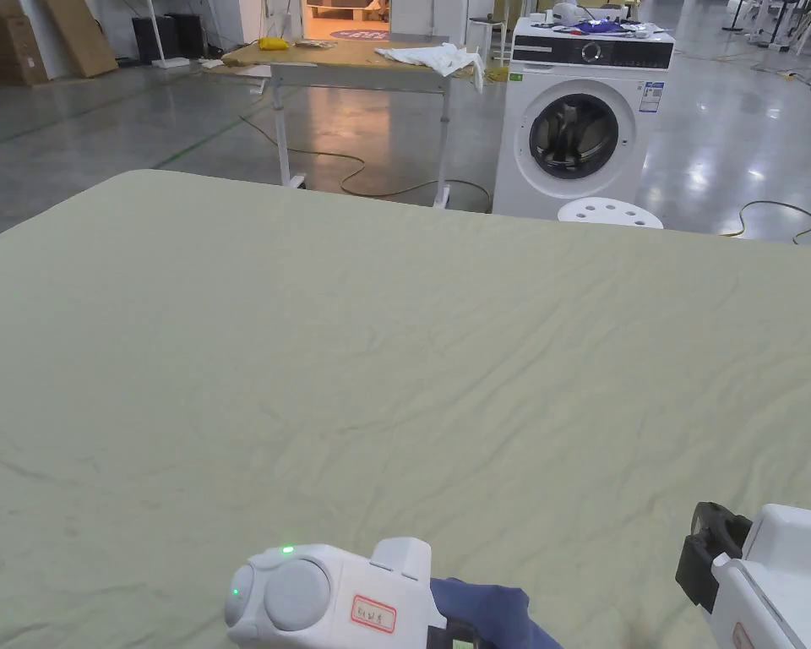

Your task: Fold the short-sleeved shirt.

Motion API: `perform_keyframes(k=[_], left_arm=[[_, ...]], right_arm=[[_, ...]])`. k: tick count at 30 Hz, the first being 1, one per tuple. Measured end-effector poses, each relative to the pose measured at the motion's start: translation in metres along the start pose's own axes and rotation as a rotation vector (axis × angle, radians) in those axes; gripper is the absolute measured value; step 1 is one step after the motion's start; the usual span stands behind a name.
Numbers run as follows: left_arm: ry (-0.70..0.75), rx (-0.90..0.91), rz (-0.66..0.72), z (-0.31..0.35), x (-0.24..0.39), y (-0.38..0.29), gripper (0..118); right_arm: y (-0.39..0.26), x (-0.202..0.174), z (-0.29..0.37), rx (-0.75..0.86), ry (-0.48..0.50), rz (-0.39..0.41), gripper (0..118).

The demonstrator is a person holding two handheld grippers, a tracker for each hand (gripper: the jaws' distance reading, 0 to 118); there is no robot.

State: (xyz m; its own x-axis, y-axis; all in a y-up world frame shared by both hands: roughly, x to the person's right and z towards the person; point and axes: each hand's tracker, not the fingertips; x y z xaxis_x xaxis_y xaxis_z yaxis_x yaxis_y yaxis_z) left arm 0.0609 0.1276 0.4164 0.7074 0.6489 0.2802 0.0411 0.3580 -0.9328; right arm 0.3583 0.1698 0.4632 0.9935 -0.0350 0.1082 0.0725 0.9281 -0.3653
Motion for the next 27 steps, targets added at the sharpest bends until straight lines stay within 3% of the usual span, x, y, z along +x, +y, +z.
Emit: perform_keyframes(k=[5, 13, 18, 27], left_arm=[[0.005, -0.003, 0.02, -0.022, -0.01, -0.003, 2], [-0.009, -0.007, -0.012, -0.001, -0.006, 0.004, 2], [0.078, 0.237, -0.184, 0.05, 0.006, 0.018, 2], [0.499, 0.805, -0.399, 0.103, 0.014, 0.033, 2]], right_arm=[[0.0, 0.001, 0.001, 0.0, -0.004, 0.004, 2], [0.007, -0.003, 0.007, 0.03, 0.003, 0.01, 2], [0.019, -0.01, 0.011, 0.089, -0.006, 0.016, 2], [0.041, -0.035, 0.008, 0.206, -0.009, 0.024, 2]])
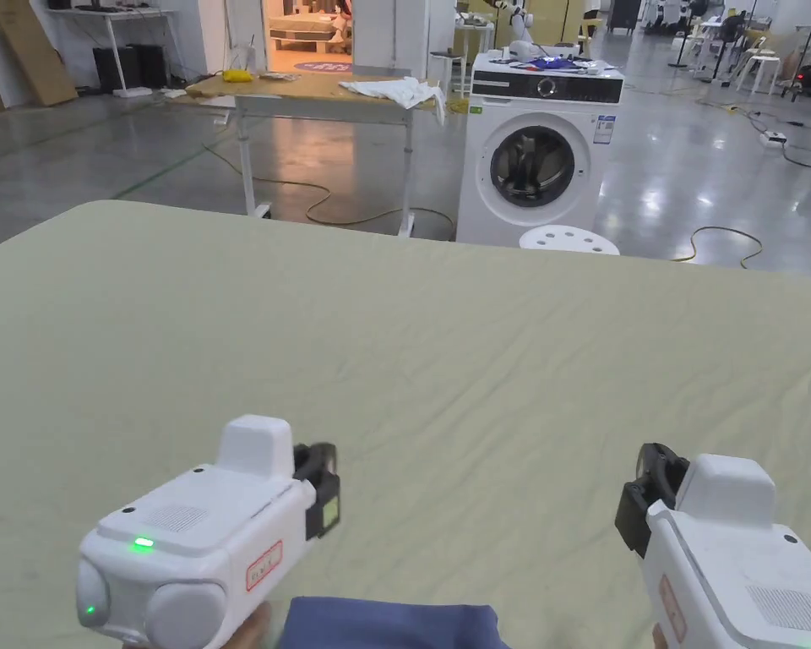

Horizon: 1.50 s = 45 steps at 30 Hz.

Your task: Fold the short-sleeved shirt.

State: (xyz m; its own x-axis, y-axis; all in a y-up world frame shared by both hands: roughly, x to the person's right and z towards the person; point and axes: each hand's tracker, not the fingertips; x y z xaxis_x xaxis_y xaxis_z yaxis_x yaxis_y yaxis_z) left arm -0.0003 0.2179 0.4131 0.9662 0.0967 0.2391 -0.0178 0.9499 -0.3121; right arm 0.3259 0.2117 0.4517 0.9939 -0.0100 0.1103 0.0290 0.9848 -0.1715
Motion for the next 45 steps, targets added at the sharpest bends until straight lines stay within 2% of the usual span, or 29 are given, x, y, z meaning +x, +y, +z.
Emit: perform_keyframes(k=[4, 7, 15, 21, 24, 27, 29, 33, 35, 37, 38, 42, 45], left_arm=[[0.164, 0.175, -0.062, 0.006, -0.009, 0.005, 2], [0.223, 0.226, -0.067, 0.008, -0.015, 0.007, 2], [0.205, 0.201, -0.068, 0.021, -0.026, -0.001, 2], [0.192, 0.15, -0.087, 0.034, -0.037, -0.023, 2], [0.192, 0.103, -0.079, 0.037, -0.045, -0.036, 2], [0.189, 0.07, -0.051, 0.041, -0.054, -0.048, 2], [0.18, 0.044, -0.017, 0.045, -0.061, -0.055, 2], [0.12, -0.047, 0.031, 0.048, -0.072, -0.064, 2], [0.035, -0.127, 0.087, 0.047, -0.079, -0.068, 3], [-0.054, -0.219, 0.159, 0.043, -0.086, -0.073, 11], [-0.108, -0.261, 0.197, 0.039, -0.091, -0.076, 20], [-0.307, -0.449, 0.385, 0.022, -0.109, -0.094, 69], [-0.408, -0.519, 0.518, 0.009, -0.118, -0.111, 82]], right_arm=[[0.011, -0.008, 0.0, 0.061, -0.017, -0.003, 2], [0.018, -0.011, 0.003, 0.107, -0.043, 0.012, 2], [0.017, -0.02, 0.029, 0.07, -0.02, 0.041, 2], [-0.038, -0.067, 0.065, -0.152, 0.265, 0.123, 2], [-0.069, -0.094, 0.067, -0.228, 0.347, 0.166, 2], [-0.095, -0.106, 0.059, -0.275, 0.337, 0.171, 2], [-0.115, -0.102, 0.05, -0.324, 0.259, 0.183, 2], [-0.142, -0.083, 0.038, -0.409, 0.226, 0.091, 2], [-0.145, -0.081, 0.043, -0.364, 0.228, 0.1, 2], [-0.144, -0.083, 0.045, -0.362, 0.224, 0.108, 2], [-0.144, -0.083, 0.045, -0.361, 0.223, 0.107, 2], [-0.144, -0.079, 0.043, -0.363, 0.229, 0.091, 2], [-0.145, -0.077, 0.043, -0.362, 0.237, 0.08, 2]])
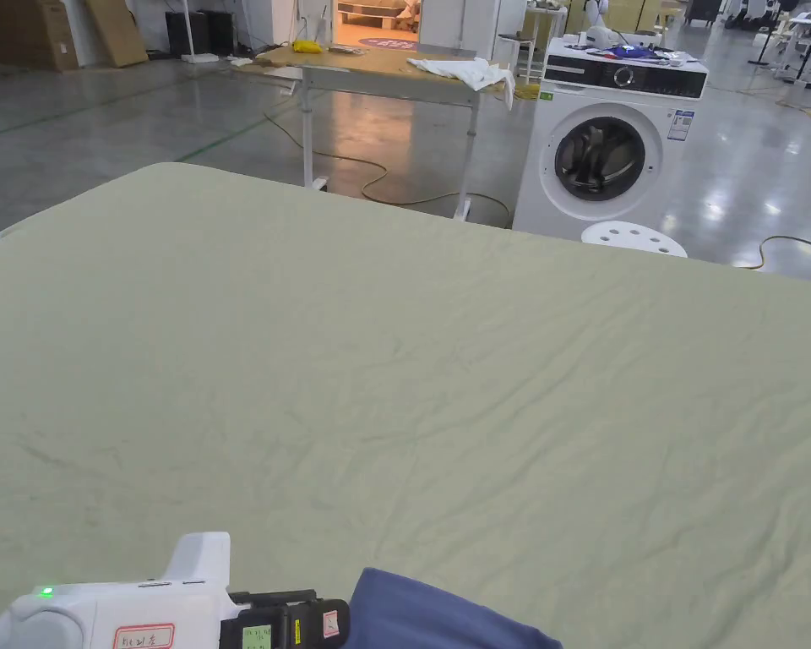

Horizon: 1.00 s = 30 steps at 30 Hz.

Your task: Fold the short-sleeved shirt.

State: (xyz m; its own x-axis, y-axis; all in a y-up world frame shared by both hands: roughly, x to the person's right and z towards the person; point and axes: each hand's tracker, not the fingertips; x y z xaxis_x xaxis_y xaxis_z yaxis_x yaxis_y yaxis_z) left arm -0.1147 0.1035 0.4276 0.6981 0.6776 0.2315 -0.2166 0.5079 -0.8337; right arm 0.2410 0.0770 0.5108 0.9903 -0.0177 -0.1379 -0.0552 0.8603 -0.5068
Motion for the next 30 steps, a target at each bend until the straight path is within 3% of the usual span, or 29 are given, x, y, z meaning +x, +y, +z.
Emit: perform_keyframes(k=[7, 10, 12, 13, 14, 17, 24, 30], left_arm=[[-0.31, -0.18, 0.187, -0.049, -0.03, -0.001, 87], [-0.344, -0.198, 0.211, -0.065, -0.026, 0.0, 86], [-0.351, -0.215, 0.206, -0.075, -0.023, 0.0, 77], [-0.349, -0.217, 0.206, -0.079, -0.023, 0.001, 65], [-0.332, -0.225, 0.209, -0.083, -0.015, -0.002, 44], [-0.325, -0.221, 0.226, -0.087, -0.02, -0.005, 24], [-0.339, -0.207, 0.233, -0.068, -0.018, 0.005, 18], [-0.304, -0.2, 0.181, -0.025, -0.019, 0.037, 18]], right_arm=[[-0.001, 0.002, 0.0, 0.004, 0.009, -0.01, 2], [-0.001, 0.003, 0.001, 0.002, 0.014, -0.014, 2], [-0.001, 0.003, 0.0, 0.002, 0.015, -0.017, 2], [-0.001, 0.003, 0.0, 0.003, 0.016, -0.019, 2], [-0.001, 0.004, 0.0, 0.003, 0.015, -0.017, 2], [-0.002, 0.005, 0.0, 0.003, 0.015, -0.021, 2], [0.009, 0.0, 0.009, 0.023, 0.012, 0.009, 2], [0.058, 0.016, 0.021, 0.147, -0.045, 0.05, 2]])
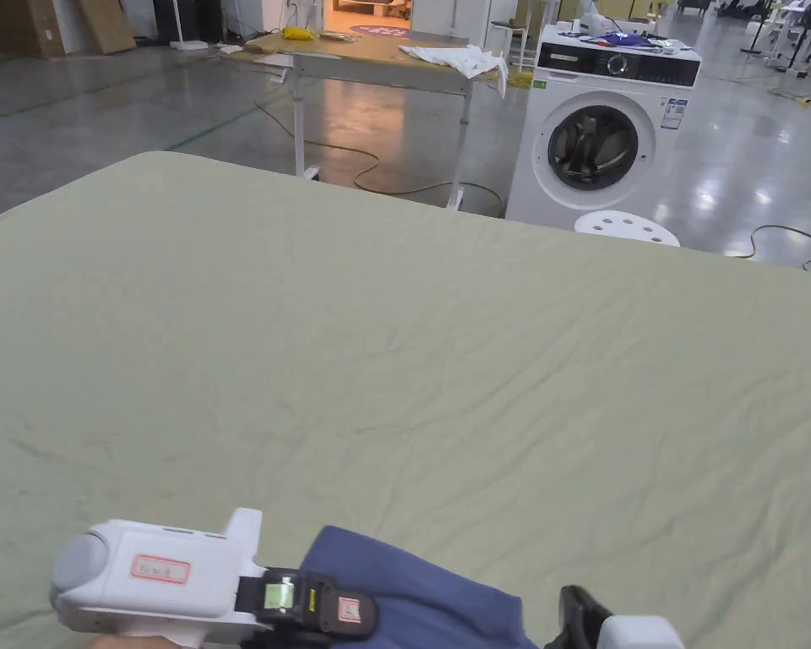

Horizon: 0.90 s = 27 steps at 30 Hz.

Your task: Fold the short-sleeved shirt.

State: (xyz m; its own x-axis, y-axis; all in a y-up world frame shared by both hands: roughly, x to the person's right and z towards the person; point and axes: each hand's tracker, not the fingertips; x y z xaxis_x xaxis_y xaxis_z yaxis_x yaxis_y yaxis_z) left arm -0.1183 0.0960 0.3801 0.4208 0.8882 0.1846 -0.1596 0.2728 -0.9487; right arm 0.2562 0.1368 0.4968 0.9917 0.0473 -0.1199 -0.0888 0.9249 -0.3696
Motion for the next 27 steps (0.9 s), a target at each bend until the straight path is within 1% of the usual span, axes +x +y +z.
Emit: perform_keyframes(k=[2, 5, 7, 9, 12, 16, 19, 20, 23, 27], left_arm=[[0.028, 0.006, -0.002, 0.025, 0.001, 0.012, 18], [0.106, 0.041, -0.026, 0.069, -0.005, 0.035, 18], [0.167, 0.068, -0.036, 0.104, -0.004, 0.051, 18], [0.219, 0.094, -0.038, 0.146, -0.019, 0.072, 18], [0.331, 0.151, -0.047, 0.201, -0.015, 0.09, 18], [0.456, 0.216, -0.028, 0.267, -0.011, 0.106, 18], [0.561, 0.271, 0.021, 0.306, -0.015, 0.112, 18], [0.586, 0.284, 0.033, 0.308, -0.006, 0.105, 18], [0.653, 0.3, 0.044, 0.328, -0.007, 0.103, 18], [0.733, 0.281, 0.064, 0.328, -0.015, 0.099, 20]], right_arm=[[0.018, 0.015, -0.007, 0.019, -0.026, -0.002, 2], [0.04, 0.034, -0.017, 0.037, -0.065, 0.004, 2], [0.056, 0.049, -0.023, 0.052, -0.088, 0.006, 2], [0.069, 0.061, -0.026, 0.064, -0.107, 0.003, 2], [0.086, 0.079, -0.029, 0.093, -0.145, -0.009, 2], [0.1, 0.098, -0.03, 0.106, -0.175, -0.022, 2], [0.102, 0.107, -0.03, 0.105, -0.196, -0.032, 2], [0.101, 0.109, -0.029, 0.104, -0.197, -0.038, 2], [0.096, 0.112, -0.029, 0.095, -0.204, -0.049, 2], [0.089, 0.112, -0.032, 0.071, -0.2, -0.061, 2]])
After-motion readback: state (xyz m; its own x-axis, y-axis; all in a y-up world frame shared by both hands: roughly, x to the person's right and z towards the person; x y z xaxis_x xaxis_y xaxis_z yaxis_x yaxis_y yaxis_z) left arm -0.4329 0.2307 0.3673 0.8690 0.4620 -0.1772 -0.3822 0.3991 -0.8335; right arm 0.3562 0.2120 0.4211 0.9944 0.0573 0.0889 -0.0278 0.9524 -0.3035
